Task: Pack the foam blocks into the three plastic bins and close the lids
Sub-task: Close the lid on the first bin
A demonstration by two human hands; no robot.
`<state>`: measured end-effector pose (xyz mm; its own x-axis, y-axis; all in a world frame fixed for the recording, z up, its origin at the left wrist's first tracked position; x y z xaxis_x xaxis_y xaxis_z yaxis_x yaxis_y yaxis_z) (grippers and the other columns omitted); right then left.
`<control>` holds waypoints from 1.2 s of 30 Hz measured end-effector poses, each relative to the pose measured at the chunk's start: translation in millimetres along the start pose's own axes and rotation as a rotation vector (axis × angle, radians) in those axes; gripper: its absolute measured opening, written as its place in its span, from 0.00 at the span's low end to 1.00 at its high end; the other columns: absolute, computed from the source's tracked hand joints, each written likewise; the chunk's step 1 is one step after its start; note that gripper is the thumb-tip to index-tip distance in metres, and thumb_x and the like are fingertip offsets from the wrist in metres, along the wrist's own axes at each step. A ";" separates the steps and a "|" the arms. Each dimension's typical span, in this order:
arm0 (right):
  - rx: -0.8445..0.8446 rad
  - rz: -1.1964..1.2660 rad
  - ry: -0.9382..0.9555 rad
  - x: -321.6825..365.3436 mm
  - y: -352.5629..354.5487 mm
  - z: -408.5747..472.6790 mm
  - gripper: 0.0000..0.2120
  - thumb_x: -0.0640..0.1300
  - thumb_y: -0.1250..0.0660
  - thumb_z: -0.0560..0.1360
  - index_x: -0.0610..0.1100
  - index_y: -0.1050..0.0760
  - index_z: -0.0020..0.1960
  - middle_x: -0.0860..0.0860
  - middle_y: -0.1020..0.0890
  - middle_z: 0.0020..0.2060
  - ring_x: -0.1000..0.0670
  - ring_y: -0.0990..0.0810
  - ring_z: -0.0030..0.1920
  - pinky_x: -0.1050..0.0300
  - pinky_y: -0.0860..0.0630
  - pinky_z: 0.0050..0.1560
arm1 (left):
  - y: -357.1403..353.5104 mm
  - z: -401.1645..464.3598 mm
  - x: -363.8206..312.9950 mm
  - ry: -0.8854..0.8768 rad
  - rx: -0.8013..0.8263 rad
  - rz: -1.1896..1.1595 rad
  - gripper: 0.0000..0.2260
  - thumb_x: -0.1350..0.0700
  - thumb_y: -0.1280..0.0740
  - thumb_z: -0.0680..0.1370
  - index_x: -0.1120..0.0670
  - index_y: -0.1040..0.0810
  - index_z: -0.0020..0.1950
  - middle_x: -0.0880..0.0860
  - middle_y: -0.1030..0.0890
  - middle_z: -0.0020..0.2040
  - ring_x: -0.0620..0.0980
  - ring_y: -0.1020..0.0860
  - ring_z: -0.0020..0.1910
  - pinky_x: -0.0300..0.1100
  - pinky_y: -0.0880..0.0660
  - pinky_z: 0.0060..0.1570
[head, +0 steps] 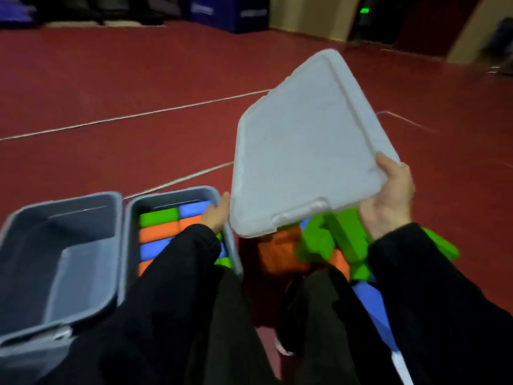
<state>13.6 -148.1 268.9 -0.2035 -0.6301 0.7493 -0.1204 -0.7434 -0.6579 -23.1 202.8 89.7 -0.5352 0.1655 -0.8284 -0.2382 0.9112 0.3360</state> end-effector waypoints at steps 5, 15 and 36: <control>0.072 -0.052 -0.350 -145.3 -39.7 -2.3 0.46 0.40 0.20 0.64 0.30 0.38 0.75 0.33 0.23 0.67 0.34 0.21 0.65 0.36 0.23 0.63 | 112.5 0.7 70.9 -0.019 -0.352 -0.534 0.32 0.33 0.32 0.72 0.58 0.22 0.61 0.53 0.17 0.57 0.49 0.18 0.50 0.50 0.20 0.55; 0.250 -0.622 -0.892 -382.0 24.1 -65.4 0.26 0.25 0.43 0.67 0.34 0.24 0.63 0.34 0.17 0.57 0.33 0.17 0.56 0.38 0.22 0.60 | 195.8 -14.0 238.4 0.205 -0.412 -0.188 0.15 0.65 0.34 0.78 0.60 0.24 0.64 0.58 0.17 0.51 0.56 0.19 0.46 0.50 0.20 0.49; 0.196 -1.307 -0.750 -447.6 116.8 -90.1 0.18 0.41 0.40 0.82 0.42 0.26 0.70 0.43 0.18 0.62 0.39 0.20 0.61 0.46 0.25 0.66 | 164.7 6.2 336.1 0.528 -0.197 0.129 0.06 0.62 0.30 0.75 0.63 0.23 0.50 0.57 0.17 0.43 0.52 0.18 0.39 0.42 0.23 0.36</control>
<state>3.0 67.3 -150.2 0.4739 0.5544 0.6842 0.3201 -0.8322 0.4527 -237.1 410.8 -136.1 -0.8896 0.0135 -0.4566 -0.2641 0.8002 0.5384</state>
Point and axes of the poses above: each hand's wrist, its own z-axis towards the middle knuckle, its own y-axis out of the back of the hand, x = y × z, the point moved 8 cm from there along z, towards the middle knuckle
